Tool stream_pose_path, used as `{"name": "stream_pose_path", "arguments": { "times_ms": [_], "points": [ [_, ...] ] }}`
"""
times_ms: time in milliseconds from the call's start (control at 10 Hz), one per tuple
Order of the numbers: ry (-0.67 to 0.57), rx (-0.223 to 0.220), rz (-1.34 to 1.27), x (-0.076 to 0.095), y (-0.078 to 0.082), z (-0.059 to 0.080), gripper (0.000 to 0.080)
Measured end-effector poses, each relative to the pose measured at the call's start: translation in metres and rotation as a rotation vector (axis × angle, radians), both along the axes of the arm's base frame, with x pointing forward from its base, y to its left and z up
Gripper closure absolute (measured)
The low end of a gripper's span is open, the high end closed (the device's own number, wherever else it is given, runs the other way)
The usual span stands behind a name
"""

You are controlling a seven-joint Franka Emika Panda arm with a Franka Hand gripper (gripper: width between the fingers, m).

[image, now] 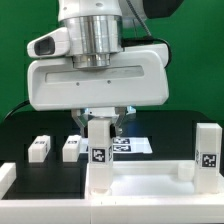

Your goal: Assemble desk

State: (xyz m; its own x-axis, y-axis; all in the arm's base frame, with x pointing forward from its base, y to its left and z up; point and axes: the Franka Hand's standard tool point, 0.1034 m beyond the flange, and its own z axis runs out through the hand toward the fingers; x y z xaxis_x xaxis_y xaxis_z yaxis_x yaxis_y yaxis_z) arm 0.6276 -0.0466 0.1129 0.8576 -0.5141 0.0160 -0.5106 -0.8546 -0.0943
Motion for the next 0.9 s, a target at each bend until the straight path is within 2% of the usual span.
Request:
{"name": "stream_pose_path", "arguments": {
  "times_ms": [100, 400, 500, 700, 800, 900],
  "points": [
    [0.022, 0.021, -0.216, -0.0008, 0.0026, -0.0008, 0.0506],
    [0.066, 0.133, -0.715, 0.0029, -0.0009, -0.0008, 0.0506],
    [0.074, 0.148, -0.809, 0.0029, -0.0035, -0.0010, 0.0506],
    [0.075, 0.148, -0.819, 0.0028, -0.0029, -0.0015, 0.0506],
    [0.058, 0.134, -0.695, 0.0029, -0.0039, -0.0016, 0.0395],
    [0.026, 0.121, -0.515, 0.0045, -0.0040, -0.0014, 0.0228]
  ]
}}
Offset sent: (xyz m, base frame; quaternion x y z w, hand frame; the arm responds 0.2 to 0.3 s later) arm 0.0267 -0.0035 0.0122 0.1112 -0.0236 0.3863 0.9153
